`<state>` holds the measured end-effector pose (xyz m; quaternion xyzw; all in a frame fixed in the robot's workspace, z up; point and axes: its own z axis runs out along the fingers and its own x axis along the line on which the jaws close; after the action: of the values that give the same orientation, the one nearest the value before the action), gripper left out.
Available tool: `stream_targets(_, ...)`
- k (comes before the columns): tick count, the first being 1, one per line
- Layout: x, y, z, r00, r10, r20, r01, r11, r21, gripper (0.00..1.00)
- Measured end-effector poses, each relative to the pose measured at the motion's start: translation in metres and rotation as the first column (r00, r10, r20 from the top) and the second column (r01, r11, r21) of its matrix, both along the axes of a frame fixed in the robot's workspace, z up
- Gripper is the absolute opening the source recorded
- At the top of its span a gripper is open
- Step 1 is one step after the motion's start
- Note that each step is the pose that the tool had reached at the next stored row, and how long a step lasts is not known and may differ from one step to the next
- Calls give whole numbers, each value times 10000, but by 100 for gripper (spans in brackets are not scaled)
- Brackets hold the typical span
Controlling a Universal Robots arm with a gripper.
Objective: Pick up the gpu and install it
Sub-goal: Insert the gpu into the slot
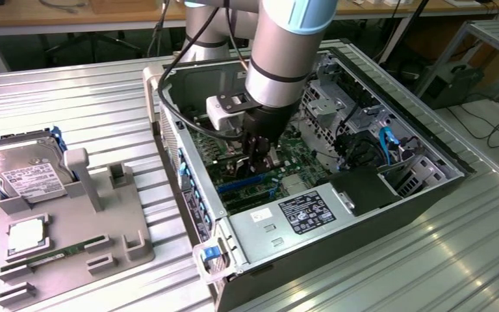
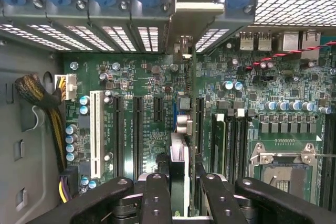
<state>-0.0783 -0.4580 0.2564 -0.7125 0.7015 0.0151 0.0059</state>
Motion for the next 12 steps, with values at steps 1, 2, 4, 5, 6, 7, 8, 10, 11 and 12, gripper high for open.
stream_targets(1, 0, 0, -6, 10000, 1, 0, -1, 10000, 0, 27)
stream_targets(2, 0, 0, -11, 10000, 1, -2, -1, 10000, 0, 27)
stream_targets(4, -1, 0, -43, 10000, 0, -12, 0, 10000, 0, 27)
stream_targets(5, -1, 0, -52, 10000, -1, -15, 1, 10000, 0, 27)
stream_targets(6, -1, 0, -58, 10000, -1, -17, 1, 10000, 0, 27)
stream_targets(7, -1, 0, -63, 10000, 0, -19, 0, 10000, 0, 27)
stream_targets(8, -1, 0, -68, 10000, 0, -20, 0, 10000, 1, 27)
stream_targets(10, -1, 0, -79, 10000, 0, -22, 0, 10000, 0, 27)
stream_targets(11, -1, 0, -83, 10000, 0, -23, 0, 10000, -1, 27)
stream_targets(12, -1, 0, -85, 10000, 0, -24, 0, 10000, -2, 27)
